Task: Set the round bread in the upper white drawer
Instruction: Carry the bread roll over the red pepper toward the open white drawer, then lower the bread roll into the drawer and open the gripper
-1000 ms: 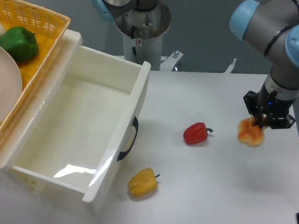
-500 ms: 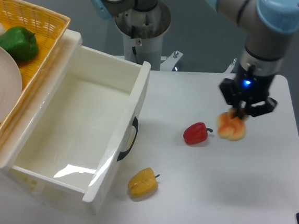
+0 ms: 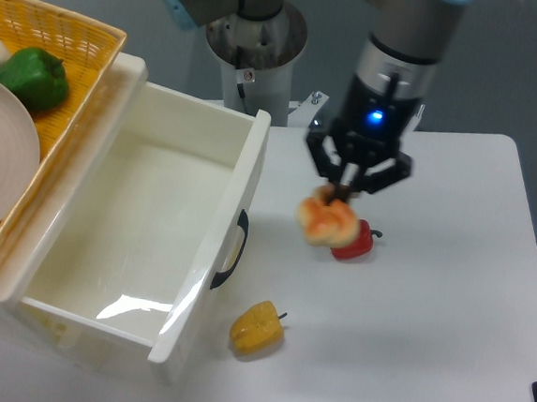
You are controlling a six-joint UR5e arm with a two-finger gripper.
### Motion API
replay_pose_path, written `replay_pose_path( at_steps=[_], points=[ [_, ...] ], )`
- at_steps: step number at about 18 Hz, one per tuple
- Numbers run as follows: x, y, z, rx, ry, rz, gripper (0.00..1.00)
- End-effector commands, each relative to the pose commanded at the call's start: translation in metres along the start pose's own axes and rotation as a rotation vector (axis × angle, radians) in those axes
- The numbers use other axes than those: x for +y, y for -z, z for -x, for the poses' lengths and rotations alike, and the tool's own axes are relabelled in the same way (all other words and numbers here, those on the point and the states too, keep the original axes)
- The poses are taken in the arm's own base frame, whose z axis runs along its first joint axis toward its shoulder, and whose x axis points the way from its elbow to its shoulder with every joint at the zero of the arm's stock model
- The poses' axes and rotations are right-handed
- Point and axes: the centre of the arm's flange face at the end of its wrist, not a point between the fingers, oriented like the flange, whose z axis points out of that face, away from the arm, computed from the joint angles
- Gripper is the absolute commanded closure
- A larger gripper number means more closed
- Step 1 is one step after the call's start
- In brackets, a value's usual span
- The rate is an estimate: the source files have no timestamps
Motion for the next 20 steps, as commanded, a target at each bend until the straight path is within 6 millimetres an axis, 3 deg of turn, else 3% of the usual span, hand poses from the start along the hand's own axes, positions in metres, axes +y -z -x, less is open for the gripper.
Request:
replay_pose_path(
  at_steps=[3, 7, 9, 13, 17, 18, 19, 20],
  points=[
    [-0.001, -0.008, -0.044, 0.027, -0.024, 0.016, 0.99],
    [-0.006, -0.028, -0.089, 0.016, -0.072, 0.084, 0.99],
    [-0.010, -0.038, -0.106, 0.010, -0.080, 0.112, 0.99],
    [-0.013, -0.057, -0.121, 0.022, -0.100, 0.147, 0.92],
    [-0.015, -0.073, -0.120, 0.035, -0.080, 0.167, 0.67],
    [-0.016, -0.075, -0.123, 0.038, -0.076, 0.169, 0.56],
    [-0.018, -0.080, -0.128, 0.044, -0.080, 0.174, 0.39],
    [-0.019, -0.086, -0.134, 0.051, -0.087, 0.181, 0.10]
  ],
)
